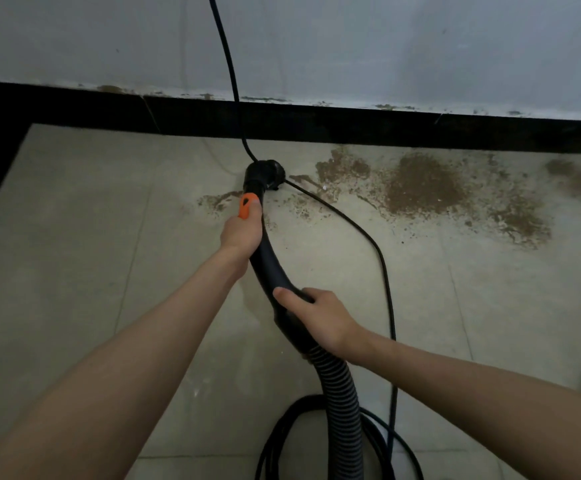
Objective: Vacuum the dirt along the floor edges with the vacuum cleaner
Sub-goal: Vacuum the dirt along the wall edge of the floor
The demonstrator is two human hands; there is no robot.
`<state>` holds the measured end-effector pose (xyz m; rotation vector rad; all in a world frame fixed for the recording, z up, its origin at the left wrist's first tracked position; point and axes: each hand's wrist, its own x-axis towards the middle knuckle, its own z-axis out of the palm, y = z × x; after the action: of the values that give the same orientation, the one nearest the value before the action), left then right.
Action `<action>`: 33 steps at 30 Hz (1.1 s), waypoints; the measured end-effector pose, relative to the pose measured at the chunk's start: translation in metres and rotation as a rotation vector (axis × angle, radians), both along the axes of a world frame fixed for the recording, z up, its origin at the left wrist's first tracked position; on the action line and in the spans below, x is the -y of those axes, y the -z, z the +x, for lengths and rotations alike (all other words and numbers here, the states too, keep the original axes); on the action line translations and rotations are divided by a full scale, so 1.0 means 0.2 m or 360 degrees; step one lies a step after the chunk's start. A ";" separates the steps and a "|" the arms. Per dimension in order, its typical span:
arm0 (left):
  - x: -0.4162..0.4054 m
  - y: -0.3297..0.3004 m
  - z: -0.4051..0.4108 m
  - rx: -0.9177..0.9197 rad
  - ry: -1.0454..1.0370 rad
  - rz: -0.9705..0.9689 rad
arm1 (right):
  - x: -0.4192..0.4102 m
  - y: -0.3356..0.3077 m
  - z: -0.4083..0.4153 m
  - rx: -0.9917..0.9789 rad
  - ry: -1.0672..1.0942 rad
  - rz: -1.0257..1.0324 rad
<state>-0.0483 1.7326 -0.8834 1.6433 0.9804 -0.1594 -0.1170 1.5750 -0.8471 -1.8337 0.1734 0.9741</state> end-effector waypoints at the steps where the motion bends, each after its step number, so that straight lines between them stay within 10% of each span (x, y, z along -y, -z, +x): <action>1: 0.02 0.00 0.02 0.0012 0.0026 0.0005 | 0.01 0.01 0.01 -0.0014 0.0021 0.0028; 33: 0.37 0.01 0.21 -0.0006 0.0114 0.0113 | 0.31 0.14 0.16 -0.0076 0.0197 0.0215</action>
<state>-0.0072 1.6578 -0.8846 1.7450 0.9398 -0.1778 -0.0841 1.5138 -0.8747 -1.6575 0.2420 0.9210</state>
